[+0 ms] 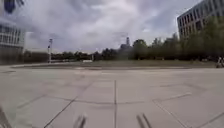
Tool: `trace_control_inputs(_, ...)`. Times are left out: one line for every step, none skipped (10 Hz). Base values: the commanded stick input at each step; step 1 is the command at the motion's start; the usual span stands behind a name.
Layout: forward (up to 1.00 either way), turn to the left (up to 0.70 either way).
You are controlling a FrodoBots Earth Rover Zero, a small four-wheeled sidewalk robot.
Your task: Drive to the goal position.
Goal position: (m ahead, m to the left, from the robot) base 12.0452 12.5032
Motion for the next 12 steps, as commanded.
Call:
trace_control_inputs(0.00,0.45)
trace_control_inputs(0.00,0.45)
trace_control_inputs(0.00,0.45)
trace_control_inputs(0.00,0.45)
trace_control_inputs(0.00,0.45)
trace_control_inputs(0.00,0.45)
trace_control_inputs(0.21,0.41)
trace_control_inputs(1.00,0.11)
trace_control_inputs(1.00,0.00)
trace_control_inputs(1.00,0.00)
trace_control_inputs(1.00,0.00)
trace_control_inputs(1.00,0.00)
